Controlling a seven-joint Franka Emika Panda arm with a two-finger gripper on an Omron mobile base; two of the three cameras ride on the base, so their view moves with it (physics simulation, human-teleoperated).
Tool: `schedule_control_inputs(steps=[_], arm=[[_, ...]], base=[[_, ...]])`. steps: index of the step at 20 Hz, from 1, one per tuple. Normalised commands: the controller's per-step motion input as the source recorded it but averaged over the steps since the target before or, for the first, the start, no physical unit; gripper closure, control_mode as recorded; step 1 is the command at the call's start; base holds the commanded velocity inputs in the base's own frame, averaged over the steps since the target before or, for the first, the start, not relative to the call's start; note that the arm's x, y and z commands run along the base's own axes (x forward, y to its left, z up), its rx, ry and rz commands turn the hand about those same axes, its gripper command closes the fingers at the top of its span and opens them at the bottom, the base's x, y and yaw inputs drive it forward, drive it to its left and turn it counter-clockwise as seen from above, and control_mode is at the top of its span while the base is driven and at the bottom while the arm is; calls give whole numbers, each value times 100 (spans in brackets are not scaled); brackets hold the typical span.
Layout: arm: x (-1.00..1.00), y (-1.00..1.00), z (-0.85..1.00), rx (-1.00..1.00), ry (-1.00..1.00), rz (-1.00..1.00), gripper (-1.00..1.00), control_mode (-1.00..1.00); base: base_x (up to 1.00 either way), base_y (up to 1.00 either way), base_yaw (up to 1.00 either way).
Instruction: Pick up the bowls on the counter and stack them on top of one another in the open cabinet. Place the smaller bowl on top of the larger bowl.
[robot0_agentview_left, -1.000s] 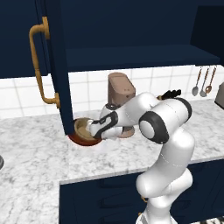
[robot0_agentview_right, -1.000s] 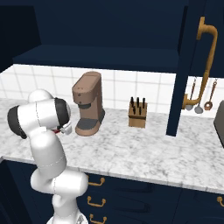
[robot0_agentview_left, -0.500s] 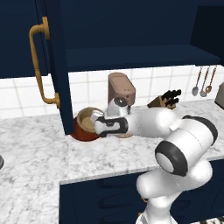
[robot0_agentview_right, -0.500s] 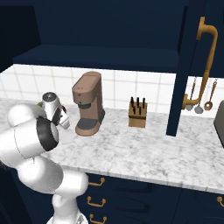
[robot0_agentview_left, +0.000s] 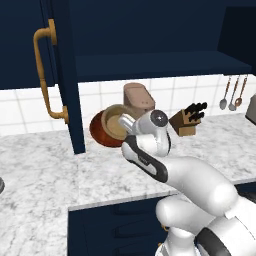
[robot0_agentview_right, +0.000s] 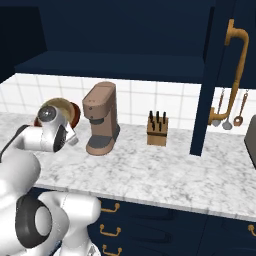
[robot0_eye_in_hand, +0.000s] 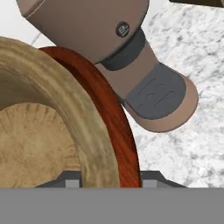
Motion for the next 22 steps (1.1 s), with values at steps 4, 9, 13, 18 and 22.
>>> schedule_control_inputs(steps=[4, 9, 13, 18, 22], arm=[[-31, -14, 100, 9, -13, -12, 100, -100], [-24, -16, 100, 7, -9, -12, 100, -100], [-24, -32, 100, 1, 0, -16, 100, -100], [-36, -67, 100, 0, 5, -20, 100, -100], [-30, -56, 100, 3, 1, -8, 100, -100]], base=[[0, 0, 0], [0, 0, 0], [0, 0, 0], [0, 0, 0], [0, 0, 0]])
